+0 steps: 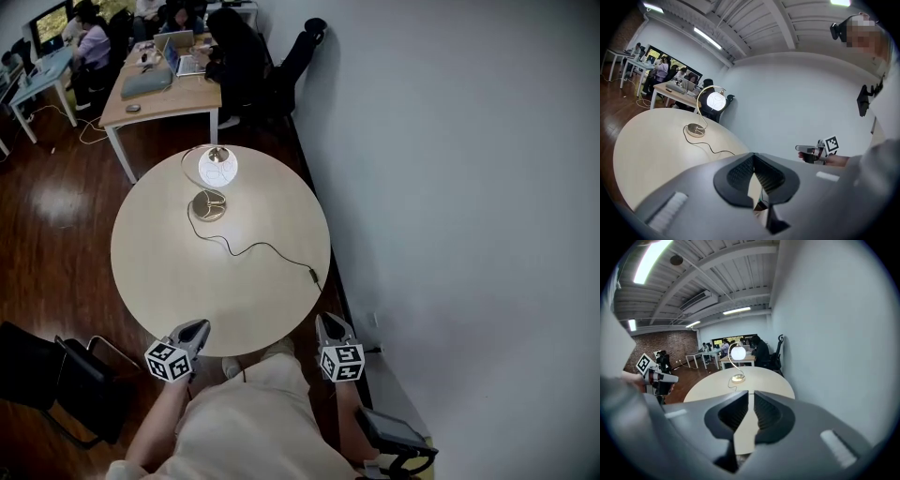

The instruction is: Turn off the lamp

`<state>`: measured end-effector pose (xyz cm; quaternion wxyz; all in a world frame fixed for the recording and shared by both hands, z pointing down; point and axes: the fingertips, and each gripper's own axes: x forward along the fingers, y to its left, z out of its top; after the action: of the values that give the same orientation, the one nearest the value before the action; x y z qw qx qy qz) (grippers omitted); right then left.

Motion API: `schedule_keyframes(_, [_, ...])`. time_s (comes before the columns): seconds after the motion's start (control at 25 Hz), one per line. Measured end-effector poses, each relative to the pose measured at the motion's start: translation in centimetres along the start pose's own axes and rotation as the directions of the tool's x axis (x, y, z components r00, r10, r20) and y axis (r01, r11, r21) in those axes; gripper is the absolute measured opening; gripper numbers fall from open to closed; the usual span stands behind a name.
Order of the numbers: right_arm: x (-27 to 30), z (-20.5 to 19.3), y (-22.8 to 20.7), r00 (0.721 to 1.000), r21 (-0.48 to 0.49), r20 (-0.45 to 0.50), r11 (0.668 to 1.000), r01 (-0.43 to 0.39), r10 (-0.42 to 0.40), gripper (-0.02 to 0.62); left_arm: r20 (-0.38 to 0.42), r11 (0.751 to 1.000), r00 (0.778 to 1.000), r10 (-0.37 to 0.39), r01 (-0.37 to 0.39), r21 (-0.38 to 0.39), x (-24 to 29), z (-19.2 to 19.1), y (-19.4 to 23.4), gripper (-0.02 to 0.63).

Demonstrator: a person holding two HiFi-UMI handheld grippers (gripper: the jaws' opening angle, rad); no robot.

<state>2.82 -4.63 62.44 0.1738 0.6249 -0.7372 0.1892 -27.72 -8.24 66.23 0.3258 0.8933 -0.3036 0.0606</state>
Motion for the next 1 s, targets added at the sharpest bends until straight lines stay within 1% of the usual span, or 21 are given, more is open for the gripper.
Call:
schedule_keyframes(0.24, [3.0, -1.4, -2.5, 0.996, -0.028, -0.08, 0.999, 0.036, -0.038, 0.039, -0.051, 1.0, 0.999, 0.001, -0.001, -0.006, 1.7, -0.4, -0.6, 0.003])
schedule_keyframes(0.36, [5.4, -2.8, -4.2, 0.991, -0.019, -0.131, 0.999, 0.028, -0.03, 0.062, -0.066, 1.0, 0.998, 0.023, -0.024, -0.019, 3.3, -0.2, -0.5, 0.003])
schedule_keyframes(0.44, [7.0, -3.6, -5.5, 0.985, -0.033, -0.168, 0.999, 0.023, -0.028, 0.075, -0.072, 0.999, 0.997, 0.035, -0.037, -0.025, 4.7, 0.2, -0.8, 0.003])
schedule_keyframes(0.52, [8.6, -4.4, -6.8, 0.979, -0.048, -0.204, 0.999, 0.021, -0.03, 0.081, -0.083, 0.999, 0.996, 0.045, -0.047, -0.023, 6.1, 0.6, -1.3, 0.003])
schedule_keyframes(0.64, [11.0, -5.7, -8.6, 0.968, -0.047, -0.247, 0.999, 0.019, -0.03, 0.083, -0.105, 0.998, 0.993, 0.058, -0.06, -0.016, 8.2, 0.8, -1.9, 0.003])
schedule_keyframes(0.76, [13.4, -7.0, -10.4, 0.96, -0.036, -0.279, 0.999, 0.008, -0.018, 0.083, -0.125, 0.997, 0.99, 0.07, -0.071, -0.005, 10.4, 1.0, -2.9, 0.003])
schedule_keyframes(0.88, [15.6, -8.2, -11.8, 0.948, -0.027, -0.317, 0.999, -0.017, 0.007, 0.092, -0.131, 0.996, 0.988, 0.085, -0.088, -0.011, 12.3, 1.2, -4.0, 0.003])
schedule_keyframes(1.0, [17.8, -9.1, -12.7, 0.932, -0.053, -0.361, 0.997, -0.049, 0.026, 0.107, -0.134, 0.994, 0.985, 0.106, -0.109, -0.015, 13.9, 1.4, -4.7, 0.003])
